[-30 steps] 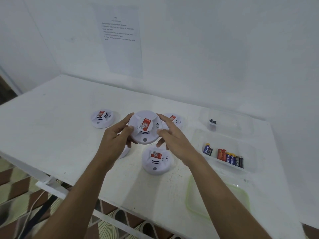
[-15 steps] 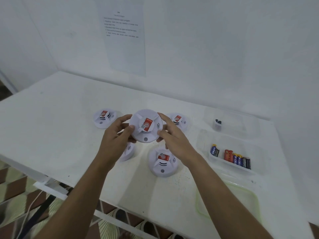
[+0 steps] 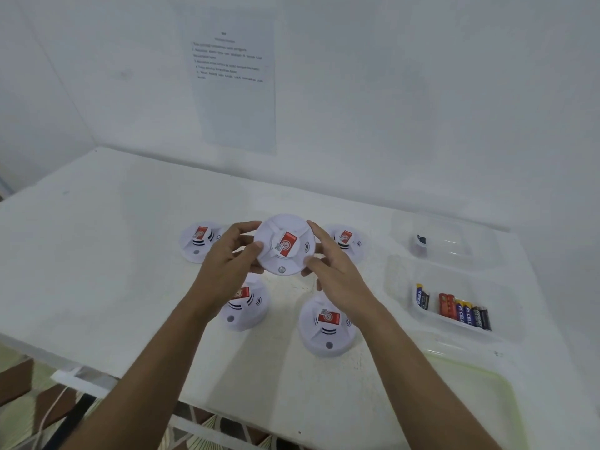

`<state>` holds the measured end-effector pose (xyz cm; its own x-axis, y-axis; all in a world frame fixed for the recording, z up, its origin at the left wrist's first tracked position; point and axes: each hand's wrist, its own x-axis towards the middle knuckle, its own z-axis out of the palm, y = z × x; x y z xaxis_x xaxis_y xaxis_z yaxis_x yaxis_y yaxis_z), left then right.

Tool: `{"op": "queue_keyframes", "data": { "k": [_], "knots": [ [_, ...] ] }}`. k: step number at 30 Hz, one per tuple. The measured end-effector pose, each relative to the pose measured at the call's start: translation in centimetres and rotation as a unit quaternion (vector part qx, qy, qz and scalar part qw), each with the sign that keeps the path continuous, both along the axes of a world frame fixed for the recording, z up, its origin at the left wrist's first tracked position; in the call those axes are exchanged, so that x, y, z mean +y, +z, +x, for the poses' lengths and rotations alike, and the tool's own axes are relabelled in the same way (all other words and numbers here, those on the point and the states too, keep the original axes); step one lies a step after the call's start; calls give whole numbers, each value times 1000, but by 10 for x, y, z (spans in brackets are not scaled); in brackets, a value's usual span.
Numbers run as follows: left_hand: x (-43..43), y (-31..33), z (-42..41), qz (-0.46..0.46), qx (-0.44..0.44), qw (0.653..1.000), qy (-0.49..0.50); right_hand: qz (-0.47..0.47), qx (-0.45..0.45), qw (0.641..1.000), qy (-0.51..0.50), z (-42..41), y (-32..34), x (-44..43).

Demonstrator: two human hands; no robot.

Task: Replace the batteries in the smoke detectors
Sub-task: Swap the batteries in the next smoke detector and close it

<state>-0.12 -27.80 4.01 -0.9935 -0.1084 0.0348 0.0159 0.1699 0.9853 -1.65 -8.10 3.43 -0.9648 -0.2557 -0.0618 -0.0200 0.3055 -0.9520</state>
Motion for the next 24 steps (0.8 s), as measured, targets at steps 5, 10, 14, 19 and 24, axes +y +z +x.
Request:
{"op": "queue_keyframes", "data": {
  "k": [5,10,14,19,24],
  "knots": [
    [-8,-1,-13,6,-2,1000,-1,5,-5,1000,-10,-9,0,-10],
    [-16,-10,-24,4,-5,1000,14,12,-7,1000,-25,-19,-1,-20],
    [-21,-19,-38,-25,-2,999,30,28,9,999,-22,-23,-1,-27],
    [-23,-27,-63,-45,1,996,73,11,-2,995,-100,-40,-12,-40],
    [-23,-39,-93,-143,-15,986,82,44,-6,990,-135,-67,-25,-58]
  ]
}}
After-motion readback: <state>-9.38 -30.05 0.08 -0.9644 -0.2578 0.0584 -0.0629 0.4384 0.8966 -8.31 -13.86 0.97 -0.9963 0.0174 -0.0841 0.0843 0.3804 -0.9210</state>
